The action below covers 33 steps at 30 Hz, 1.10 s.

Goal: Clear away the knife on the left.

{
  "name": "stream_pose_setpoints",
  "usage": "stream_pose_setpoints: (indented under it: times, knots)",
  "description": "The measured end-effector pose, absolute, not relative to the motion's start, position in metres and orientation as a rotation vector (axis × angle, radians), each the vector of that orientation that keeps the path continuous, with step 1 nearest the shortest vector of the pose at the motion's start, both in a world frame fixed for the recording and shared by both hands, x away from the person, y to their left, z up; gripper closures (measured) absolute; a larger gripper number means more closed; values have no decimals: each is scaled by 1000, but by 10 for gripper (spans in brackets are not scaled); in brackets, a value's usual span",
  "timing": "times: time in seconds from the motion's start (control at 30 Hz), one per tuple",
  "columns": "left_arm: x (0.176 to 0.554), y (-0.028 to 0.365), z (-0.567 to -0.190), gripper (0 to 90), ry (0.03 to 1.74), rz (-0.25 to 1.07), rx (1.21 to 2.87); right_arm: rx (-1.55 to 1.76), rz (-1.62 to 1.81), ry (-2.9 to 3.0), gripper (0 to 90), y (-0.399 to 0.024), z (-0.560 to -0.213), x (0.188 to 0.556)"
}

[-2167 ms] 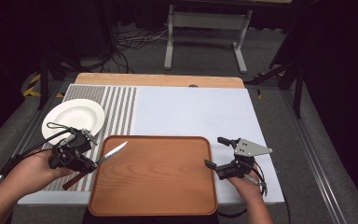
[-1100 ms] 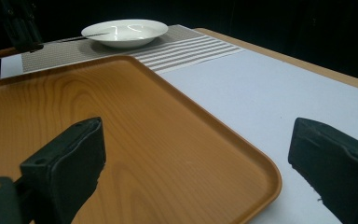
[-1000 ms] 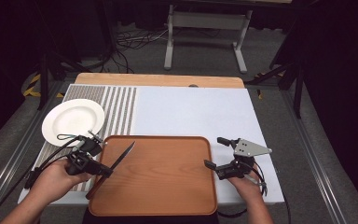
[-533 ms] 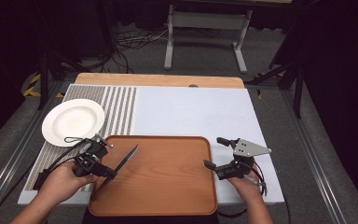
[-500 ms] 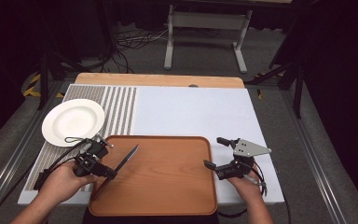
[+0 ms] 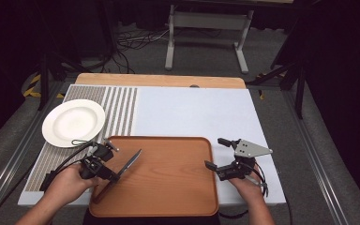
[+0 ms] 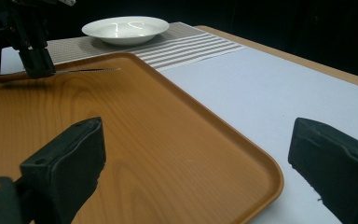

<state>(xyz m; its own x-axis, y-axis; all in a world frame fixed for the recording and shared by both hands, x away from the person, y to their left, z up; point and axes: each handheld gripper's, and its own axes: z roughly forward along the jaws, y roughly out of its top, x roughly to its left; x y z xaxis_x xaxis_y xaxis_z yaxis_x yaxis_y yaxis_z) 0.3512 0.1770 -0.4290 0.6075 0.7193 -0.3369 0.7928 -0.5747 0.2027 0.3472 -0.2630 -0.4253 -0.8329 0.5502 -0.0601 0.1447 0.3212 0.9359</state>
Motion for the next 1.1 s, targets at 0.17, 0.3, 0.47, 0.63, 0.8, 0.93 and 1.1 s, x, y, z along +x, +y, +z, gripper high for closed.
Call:
stream_pose_setpoints:
  times: [0.17,0.3,0.47,0.63,0.8,0.93,1.1]
  knots:
    - [353,175,-432,778,1232,-311,2516,619,1520,2225,46,-263,-425,347]
    - [354,174,-436,778,1243,-313,2528,618,1521,2225,46,-263,-425,347]
    - [354,173,-438,777,1252,-316,2536,617,1520,2225,46,-263,-425,347]
    - [355,172,-439,777,1260,-310,2532,620,1519,2229,46,-263,-426,348]
    - [356,172,-441,777,1268,-311,2532,620,1516,2232,46,-263,-426,348]
    - [356,172,-441,776,1272,-308,2533,619,1517,2232,46,-263,-426,348]
    - [356,172,-441,770,1272,-297,2533,618,1516,2233,46,-263,-426,348]
